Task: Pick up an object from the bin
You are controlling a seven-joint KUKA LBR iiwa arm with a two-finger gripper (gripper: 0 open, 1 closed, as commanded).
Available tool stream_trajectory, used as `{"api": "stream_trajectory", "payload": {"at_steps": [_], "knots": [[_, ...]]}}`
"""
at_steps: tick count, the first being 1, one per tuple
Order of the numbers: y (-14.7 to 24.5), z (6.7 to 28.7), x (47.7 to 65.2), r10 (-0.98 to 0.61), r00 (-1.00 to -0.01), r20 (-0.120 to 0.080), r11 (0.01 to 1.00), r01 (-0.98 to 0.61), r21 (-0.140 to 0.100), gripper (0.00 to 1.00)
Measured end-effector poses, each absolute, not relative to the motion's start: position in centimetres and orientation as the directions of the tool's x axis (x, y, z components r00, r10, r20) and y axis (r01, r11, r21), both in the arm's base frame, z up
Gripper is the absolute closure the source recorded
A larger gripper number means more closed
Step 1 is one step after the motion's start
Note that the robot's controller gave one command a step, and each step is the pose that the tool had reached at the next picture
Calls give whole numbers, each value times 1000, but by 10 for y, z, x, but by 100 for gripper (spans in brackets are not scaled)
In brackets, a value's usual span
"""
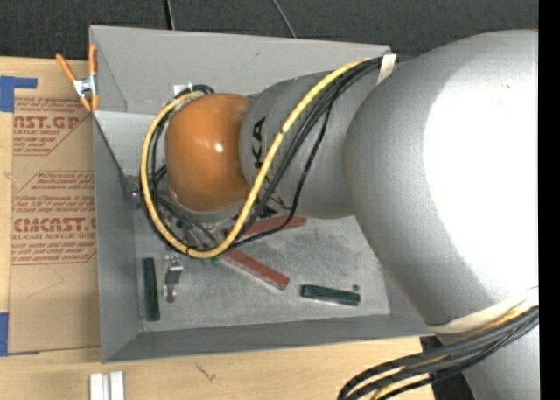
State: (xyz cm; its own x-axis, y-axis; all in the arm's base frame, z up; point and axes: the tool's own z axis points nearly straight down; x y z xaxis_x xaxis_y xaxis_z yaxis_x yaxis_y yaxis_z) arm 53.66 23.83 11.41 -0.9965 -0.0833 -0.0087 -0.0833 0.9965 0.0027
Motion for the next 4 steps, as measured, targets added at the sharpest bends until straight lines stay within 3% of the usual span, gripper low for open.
{"api": "stream_trajectory", "payload": {"at_steps": [1,2,3,4], "knots": [[240,79,523,-299,-954,2,954,-299,0,0],[242,71,522,-406,-914,-9,914,-406,-2,0],[245,73,511,-835,-551,-11,551,-835,-4,100],[245,73,511,-835,-551,-11,551,-835,-3,100]]}}
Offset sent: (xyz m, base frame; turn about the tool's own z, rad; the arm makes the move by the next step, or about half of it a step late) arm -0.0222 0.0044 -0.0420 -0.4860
